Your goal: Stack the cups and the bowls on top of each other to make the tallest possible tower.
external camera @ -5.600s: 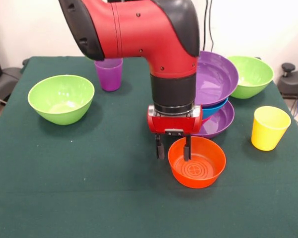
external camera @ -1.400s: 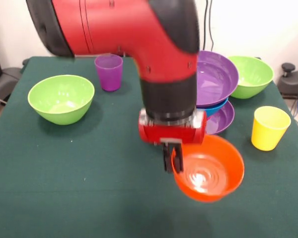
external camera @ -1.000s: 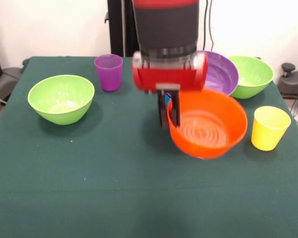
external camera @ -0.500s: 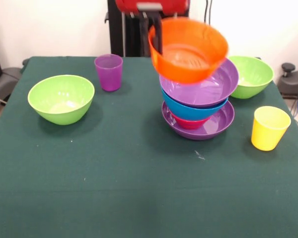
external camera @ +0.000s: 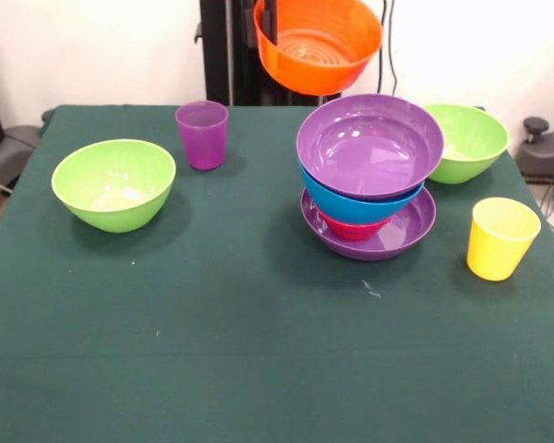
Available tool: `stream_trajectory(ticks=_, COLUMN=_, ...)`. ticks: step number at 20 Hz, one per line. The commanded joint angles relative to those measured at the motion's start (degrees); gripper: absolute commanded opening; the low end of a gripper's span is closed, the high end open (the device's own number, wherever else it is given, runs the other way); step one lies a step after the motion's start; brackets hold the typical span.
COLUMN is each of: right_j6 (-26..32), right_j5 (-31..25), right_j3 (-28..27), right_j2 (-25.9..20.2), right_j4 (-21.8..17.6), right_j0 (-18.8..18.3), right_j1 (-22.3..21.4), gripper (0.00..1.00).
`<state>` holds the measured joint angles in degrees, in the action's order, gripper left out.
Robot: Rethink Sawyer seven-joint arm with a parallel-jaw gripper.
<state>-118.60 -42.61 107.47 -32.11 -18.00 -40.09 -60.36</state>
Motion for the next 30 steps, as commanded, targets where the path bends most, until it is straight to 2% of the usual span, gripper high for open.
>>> stream_trajectory(ticks=1, right_j6=-3.2, right_j5=9.5, right_j3=10.5, right_j2=3.0, right_j4=-4.8, right_j0=2.6, right_j1=1.1, gripper=0.00)
stream_trajectory(ticks=5, right_j6=-5.7, right_j5=11.2, right_j3=11.4, right_j2=4.8, right_j4=-4.9, right_j0=5.0, right_j1=1.1, gripper=0.00)
stream_trajectory(ticks=11, right_j6=-4.8, right_j5=9.7, right_j3=10.0, right_j2=5.9, right_j4=-3.4, right_j0=6.8, right_j1=0.9, gripper=0.00)
stream_trajectory(ticks=17, right_j6=-6.5, right_j5=12.7, right_j3=8.4, right_j2=8.2, right_j4=-4.3, right_j0=9.2, right_j1=4.6, gripper=0.00)
stream_trajectory(ticks=30, right_j6=-8.4, right_j5=17.8, right_j3=6.9, right_j2=13.3, right_j4=-3.7, right_j0=14.6, right_j1=8.4, gripper=0.00)
